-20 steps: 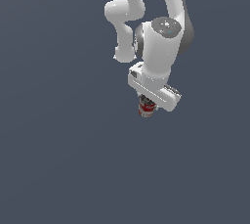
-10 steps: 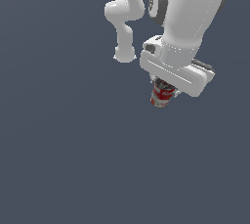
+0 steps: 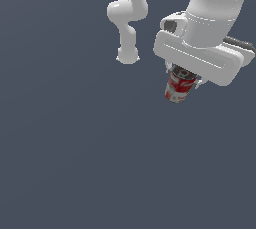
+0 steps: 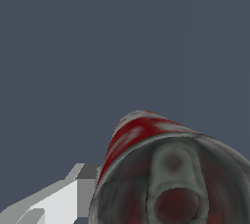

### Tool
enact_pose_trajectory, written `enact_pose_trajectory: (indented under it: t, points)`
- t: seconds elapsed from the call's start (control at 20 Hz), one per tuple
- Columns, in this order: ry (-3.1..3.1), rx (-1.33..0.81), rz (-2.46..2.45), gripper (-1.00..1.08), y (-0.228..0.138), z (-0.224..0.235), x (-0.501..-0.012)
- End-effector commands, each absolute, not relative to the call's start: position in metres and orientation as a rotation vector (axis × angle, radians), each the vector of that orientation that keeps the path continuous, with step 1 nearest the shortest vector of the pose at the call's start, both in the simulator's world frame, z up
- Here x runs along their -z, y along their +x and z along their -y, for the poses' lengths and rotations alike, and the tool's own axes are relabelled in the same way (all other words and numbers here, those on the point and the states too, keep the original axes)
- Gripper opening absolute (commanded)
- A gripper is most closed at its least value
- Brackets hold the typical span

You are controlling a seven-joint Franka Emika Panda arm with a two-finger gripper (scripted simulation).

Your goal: Pick up the object and move it to a goal position.

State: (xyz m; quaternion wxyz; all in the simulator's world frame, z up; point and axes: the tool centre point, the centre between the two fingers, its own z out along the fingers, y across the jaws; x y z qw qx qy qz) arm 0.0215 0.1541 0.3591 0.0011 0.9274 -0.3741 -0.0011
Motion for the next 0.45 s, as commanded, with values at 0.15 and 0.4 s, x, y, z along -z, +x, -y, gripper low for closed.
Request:
enact_pose_trajectory:
  t: [0.15, 0.4]
  points:
    - [2.913, 0.0, 1.176, -1.0, 0.0257, -0.1595, -0.3755]
    - [2.913, 0.0, 1.176, -1.0, 0.027, -0.1607, -0.3784]
